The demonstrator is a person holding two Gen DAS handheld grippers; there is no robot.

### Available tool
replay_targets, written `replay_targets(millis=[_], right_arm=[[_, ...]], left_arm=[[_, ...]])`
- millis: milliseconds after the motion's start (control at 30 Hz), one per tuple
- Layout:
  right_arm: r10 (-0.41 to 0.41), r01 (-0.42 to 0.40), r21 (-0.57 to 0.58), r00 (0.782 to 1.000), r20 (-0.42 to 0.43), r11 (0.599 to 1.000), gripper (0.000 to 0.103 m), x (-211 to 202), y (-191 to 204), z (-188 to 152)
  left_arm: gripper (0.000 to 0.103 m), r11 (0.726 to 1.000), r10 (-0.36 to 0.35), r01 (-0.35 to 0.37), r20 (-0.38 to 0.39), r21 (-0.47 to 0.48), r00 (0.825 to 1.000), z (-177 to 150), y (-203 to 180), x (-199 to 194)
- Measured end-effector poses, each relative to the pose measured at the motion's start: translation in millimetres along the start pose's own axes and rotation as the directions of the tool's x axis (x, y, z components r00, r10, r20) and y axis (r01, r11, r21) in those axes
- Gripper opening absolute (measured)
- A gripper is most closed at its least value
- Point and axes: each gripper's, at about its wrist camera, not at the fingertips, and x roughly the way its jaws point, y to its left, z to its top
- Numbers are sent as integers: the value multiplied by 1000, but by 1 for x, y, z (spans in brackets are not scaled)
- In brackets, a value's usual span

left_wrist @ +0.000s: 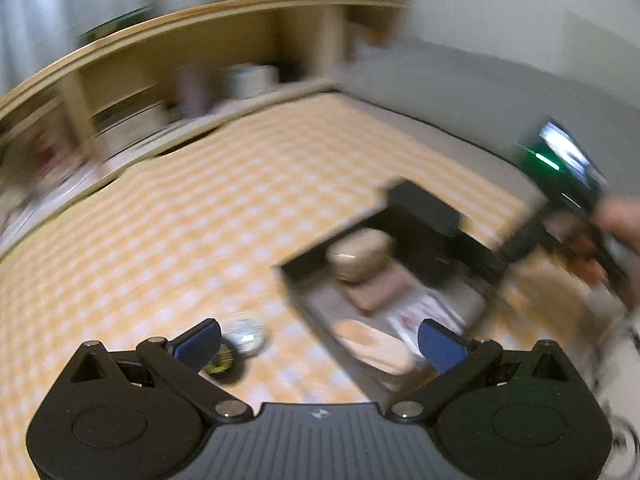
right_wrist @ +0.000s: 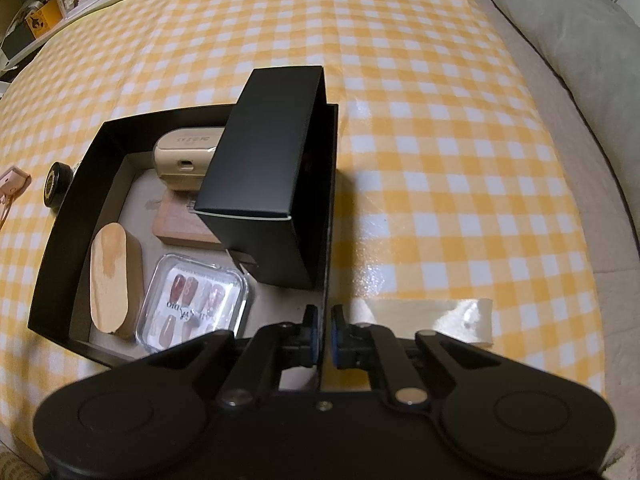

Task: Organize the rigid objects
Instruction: 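Withdraw the left tool and move it toward the pink eyelash curler, then grasp the pink eyelash curler with the left tool and lift it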

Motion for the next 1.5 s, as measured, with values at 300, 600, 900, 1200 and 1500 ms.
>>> replay_targets(millis=[300,600,900,1200,1500], right_arm=[[-3,3,-5,1000,-4,1000,6,0,0,1],[-6,6,-14,1000,-4,1000,7,0,1,1],[-11,10,-19,1000,-15,1000,7,7,-7,3],[-23,22,-38,999,-30,999,7,23,2,2],[-32,30,-42,999,-33,999,7,28,5,4]], left_arm=[[103,910,194,-177,9,-374,981,-12,85,9],[103,808,329,-333,-96,-485,939,-40,138,21],[87,849,358,-413,-217,-330,908,-58,155,60],[67,850,340,-435,-321,-297,884,-84,170,83],[31,821,283,-394,-305,-413,909,-90,179,83]])
